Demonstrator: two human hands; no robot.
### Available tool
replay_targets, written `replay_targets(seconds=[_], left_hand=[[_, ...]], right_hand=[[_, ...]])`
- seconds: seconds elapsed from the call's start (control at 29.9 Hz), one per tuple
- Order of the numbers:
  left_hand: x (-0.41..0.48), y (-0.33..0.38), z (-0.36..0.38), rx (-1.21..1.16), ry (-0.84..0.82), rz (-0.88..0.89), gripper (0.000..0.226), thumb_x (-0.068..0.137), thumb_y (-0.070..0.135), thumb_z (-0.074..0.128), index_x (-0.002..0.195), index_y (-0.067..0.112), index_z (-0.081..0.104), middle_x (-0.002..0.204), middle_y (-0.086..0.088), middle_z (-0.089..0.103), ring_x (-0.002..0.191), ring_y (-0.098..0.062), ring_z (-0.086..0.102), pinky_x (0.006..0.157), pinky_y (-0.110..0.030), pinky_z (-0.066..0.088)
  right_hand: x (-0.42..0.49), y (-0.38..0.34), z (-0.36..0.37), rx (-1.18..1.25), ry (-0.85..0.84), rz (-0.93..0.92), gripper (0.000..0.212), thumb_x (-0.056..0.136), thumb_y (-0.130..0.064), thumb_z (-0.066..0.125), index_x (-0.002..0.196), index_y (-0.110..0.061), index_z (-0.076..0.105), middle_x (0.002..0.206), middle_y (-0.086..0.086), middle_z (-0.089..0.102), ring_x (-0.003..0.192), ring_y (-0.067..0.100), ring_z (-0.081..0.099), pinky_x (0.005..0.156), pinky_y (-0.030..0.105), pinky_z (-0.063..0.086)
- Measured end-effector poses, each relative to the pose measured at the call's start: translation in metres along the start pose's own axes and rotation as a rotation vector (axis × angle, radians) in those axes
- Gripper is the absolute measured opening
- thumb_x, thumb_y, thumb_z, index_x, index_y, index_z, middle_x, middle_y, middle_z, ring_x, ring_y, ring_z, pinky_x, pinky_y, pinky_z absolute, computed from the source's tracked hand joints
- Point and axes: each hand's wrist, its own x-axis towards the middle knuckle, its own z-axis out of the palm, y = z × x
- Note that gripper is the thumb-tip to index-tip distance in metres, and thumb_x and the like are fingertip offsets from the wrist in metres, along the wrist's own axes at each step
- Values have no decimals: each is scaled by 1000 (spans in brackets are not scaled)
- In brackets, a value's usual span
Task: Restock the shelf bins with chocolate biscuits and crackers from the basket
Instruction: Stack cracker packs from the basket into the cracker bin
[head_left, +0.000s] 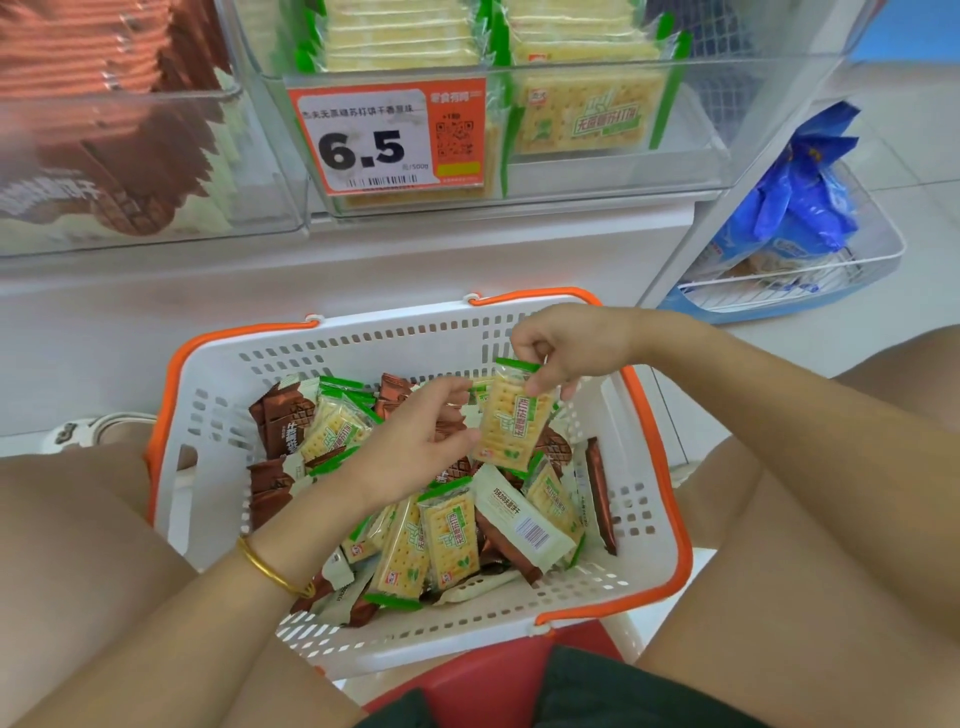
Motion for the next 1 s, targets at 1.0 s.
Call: replay_targets(seconds=[1.0], left_hand=[[53,214,-135,323,651,501,49,82,18,69,127,17,51,116,7,51,104,-7,51,93,-21,42]], right_hand=[[-123,-78,-159,-96,977,-275,25,73,-17,80,93,-14,66,80,-9,60,68,5,54,63,15,44]])
